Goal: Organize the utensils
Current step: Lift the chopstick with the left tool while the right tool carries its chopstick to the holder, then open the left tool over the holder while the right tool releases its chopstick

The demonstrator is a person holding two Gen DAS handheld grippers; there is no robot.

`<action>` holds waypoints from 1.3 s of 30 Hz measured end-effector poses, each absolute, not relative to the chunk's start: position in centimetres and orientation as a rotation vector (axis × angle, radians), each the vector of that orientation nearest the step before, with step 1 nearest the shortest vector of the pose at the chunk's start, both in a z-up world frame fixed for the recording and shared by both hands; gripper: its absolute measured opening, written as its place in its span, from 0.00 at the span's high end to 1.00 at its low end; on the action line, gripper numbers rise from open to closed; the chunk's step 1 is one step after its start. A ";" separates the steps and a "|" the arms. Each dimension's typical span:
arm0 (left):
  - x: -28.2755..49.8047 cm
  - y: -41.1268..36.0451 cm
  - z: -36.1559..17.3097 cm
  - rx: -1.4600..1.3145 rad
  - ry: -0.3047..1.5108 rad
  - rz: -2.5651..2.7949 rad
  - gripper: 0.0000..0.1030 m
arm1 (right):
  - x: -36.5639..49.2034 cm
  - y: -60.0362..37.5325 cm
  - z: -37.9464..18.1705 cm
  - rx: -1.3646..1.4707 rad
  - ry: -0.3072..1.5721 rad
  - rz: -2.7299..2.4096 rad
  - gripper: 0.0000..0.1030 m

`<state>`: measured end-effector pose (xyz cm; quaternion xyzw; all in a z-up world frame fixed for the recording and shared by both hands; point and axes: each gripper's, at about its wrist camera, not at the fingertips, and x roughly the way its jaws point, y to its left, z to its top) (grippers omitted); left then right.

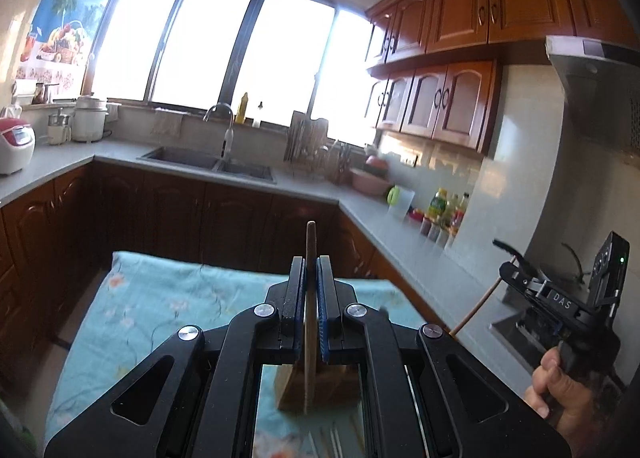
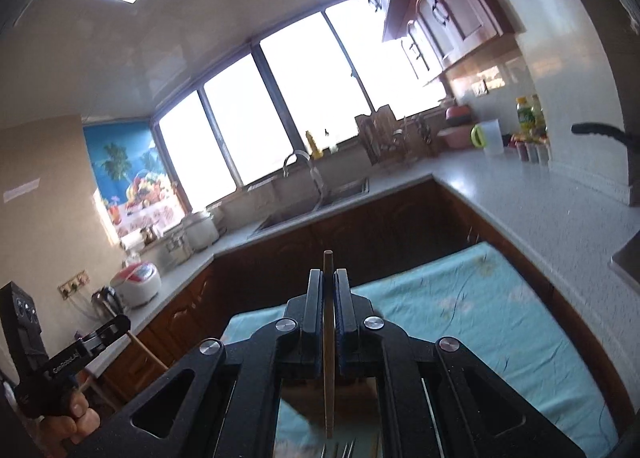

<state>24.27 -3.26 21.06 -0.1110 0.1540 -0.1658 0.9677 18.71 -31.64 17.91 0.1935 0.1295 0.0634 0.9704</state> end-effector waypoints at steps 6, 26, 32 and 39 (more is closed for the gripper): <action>28.5 -4.3 21.1 -0.253 0.281 -0.288 0.96 | 22.3 -33.1 19.3 0.397 0.188 0.072 0.95; 32.9 -6.7 10.0 -0.265 0.450 -0.245 0.94 | 26.4 -31.3 10.0 0.370 0.323 0.049 0.94; 33.2 -7.0 10.4 -0.246 0.461 -0.248 0.94 | 26.9 -31.5 10.5 0.369 0.347 0.056 0.94; 33.4 -7.0 10.6 -0.241 0.500 -0.244 0.90 | 27.2 -31.6 10.5 0.375 0.358 0.054 0.92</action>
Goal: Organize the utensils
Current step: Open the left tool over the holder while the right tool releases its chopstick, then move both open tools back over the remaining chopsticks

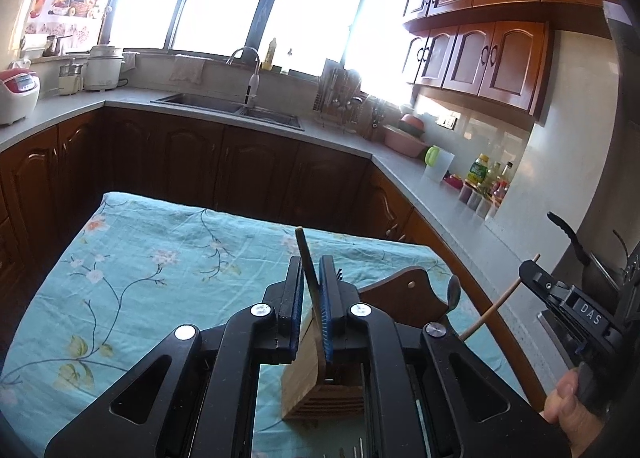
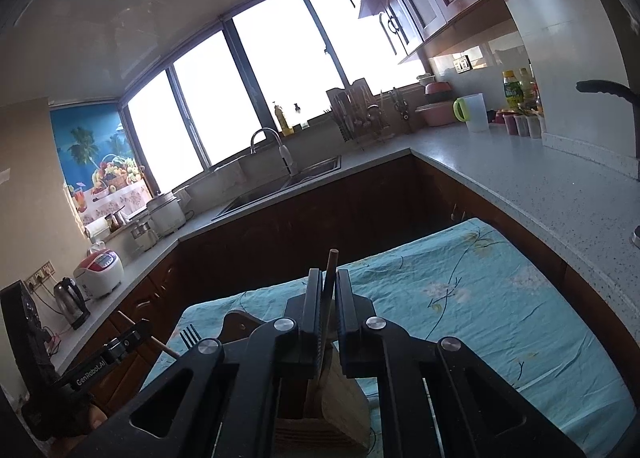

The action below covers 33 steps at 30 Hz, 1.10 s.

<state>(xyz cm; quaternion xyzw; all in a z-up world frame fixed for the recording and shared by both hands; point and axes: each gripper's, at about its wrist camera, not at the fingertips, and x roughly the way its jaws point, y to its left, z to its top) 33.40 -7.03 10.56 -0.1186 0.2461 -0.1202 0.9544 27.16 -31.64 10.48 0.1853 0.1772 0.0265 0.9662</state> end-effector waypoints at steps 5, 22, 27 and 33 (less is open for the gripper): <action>32.7 -6.5 10.6 -0.252 0.504 -0.228 0.56 | 27.0 -31.9 10.4 0.405 0.377 0.063 0.83; 26.2 -2.7 10.4 -0.251 0.498 -0.166 0.18 | 19.8 -32.9 11.0 0.461 0.297 0.094 0.14; 23.2 -1.6 8.6 -0.240 0.535 -0.153 0.18 | 17.1 -32.2 9.3 0.444 0.337 0.094 0.13; 19.9 0.1 5.1 -0.263 0.627 -0.131 0.18 | 13.8 -31.6 6.2 0.414 0.407 0.087 0.13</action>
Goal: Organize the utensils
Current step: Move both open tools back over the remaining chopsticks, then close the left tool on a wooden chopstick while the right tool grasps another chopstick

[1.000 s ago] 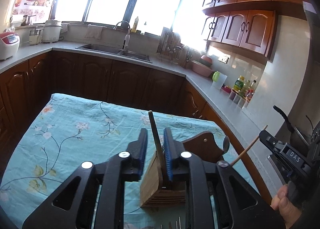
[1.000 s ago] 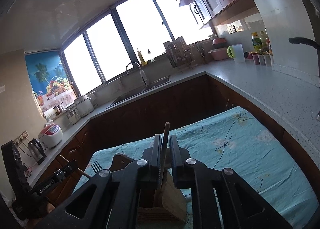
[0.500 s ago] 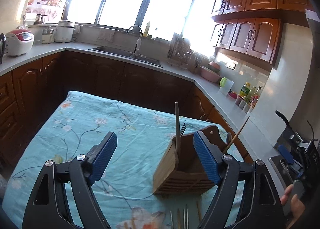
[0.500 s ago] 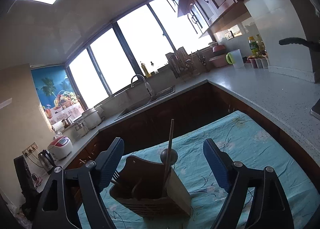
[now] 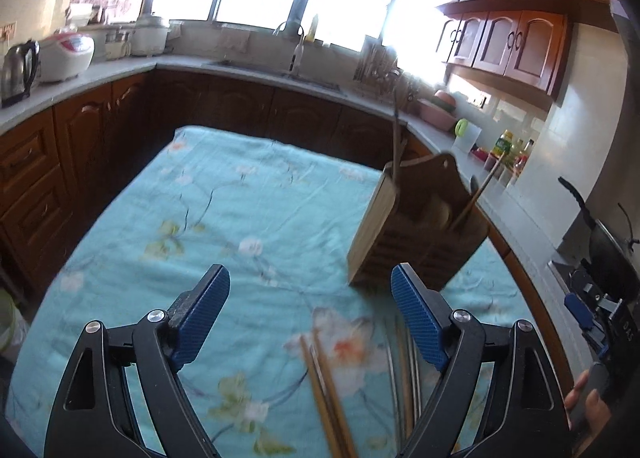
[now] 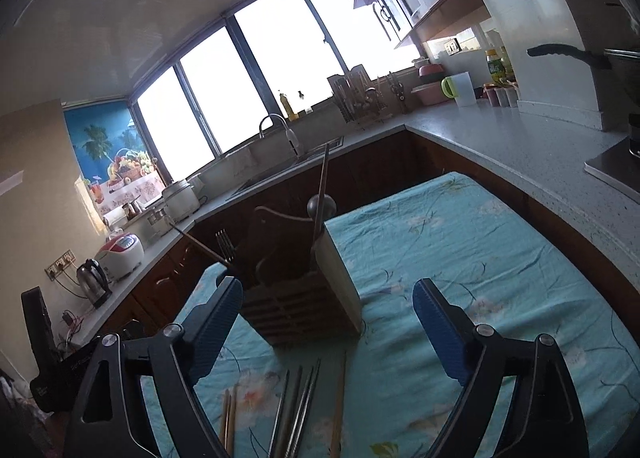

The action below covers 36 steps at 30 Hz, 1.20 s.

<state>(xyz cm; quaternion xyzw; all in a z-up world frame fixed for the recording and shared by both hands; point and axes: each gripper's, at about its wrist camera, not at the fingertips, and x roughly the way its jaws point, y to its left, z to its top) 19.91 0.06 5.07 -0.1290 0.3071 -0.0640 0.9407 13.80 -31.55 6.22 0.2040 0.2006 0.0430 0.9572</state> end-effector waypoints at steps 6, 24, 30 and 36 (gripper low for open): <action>17.0 0.8 2.2 -0.271 0.689 -0.119 0.18 | 11.3 -31.0 3.7 0.385 0.468 0.070 0.13; 16.5 -1.3 -1.7 -0.202 0.829 -0.125 0.18 | 10.3 -28.5 0.5 0.328 0.581 0.096 0.14; 18.0 -1.8 -2.6 -0.183 0.885 -0.118 0.26 | 11.4 -28.2 -0.2 0.325 0.626 0.098 0.15; 19.6 -2.3 -3.8 -0.168 0.940 -0.111 0.40 | 12.8 -27.8 -1.1 0.313 0.684 0.097 0.31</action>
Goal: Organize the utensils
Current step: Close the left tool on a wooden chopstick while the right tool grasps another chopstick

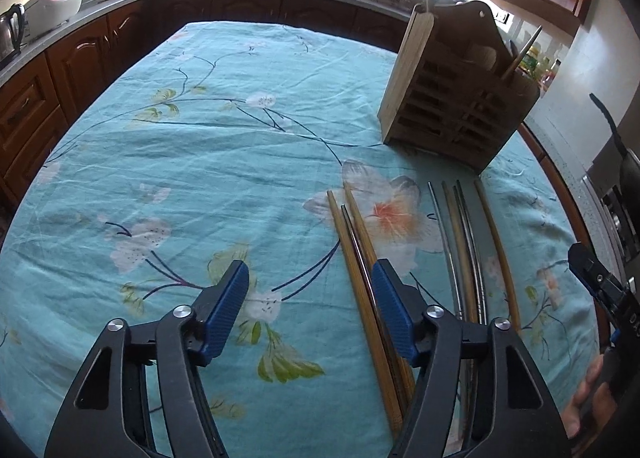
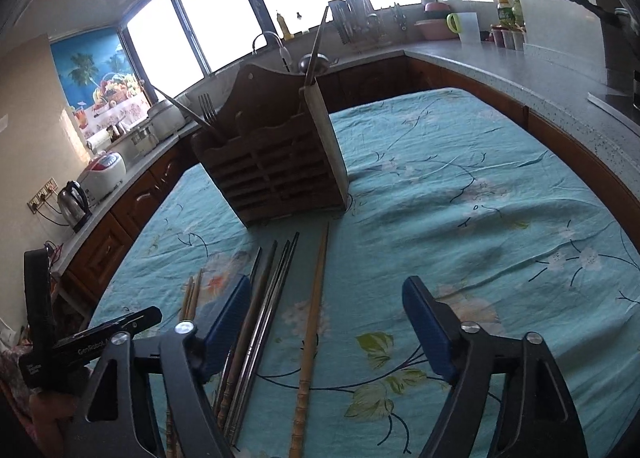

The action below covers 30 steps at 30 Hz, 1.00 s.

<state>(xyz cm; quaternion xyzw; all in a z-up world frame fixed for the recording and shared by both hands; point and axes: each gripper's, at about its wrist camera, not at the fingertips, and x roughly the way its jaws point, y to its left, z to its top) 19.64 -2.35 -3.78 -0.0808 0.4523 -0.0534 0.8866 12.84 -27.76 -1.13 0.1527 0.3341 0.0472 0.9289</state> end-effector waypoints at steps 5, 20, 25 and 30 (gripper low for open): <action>21.0 -3.1 -4.6 -0.150 0.974 -0.117 0.50 | 14.6 -27.3 -2.2 0.295 0.744 0.092 0.55; 23.0 -4.1 -4.8 -0.021 0.968 -0.121 0.61 | 19.8 -26.5 -4.2 0.264 0.835 0.102 0.71; 23.7 -4.5 -4.8 0.026 0.969 -0.123 0.79 | 21.3 -26.0 -4.6 0.236 0.861 0.099 0.77; 24.5 -5.3 -4.9 0.054 0.969 -0.129 0.86 | 23.3 -24.6 -5.3 0.163 0.891 0.082 0.81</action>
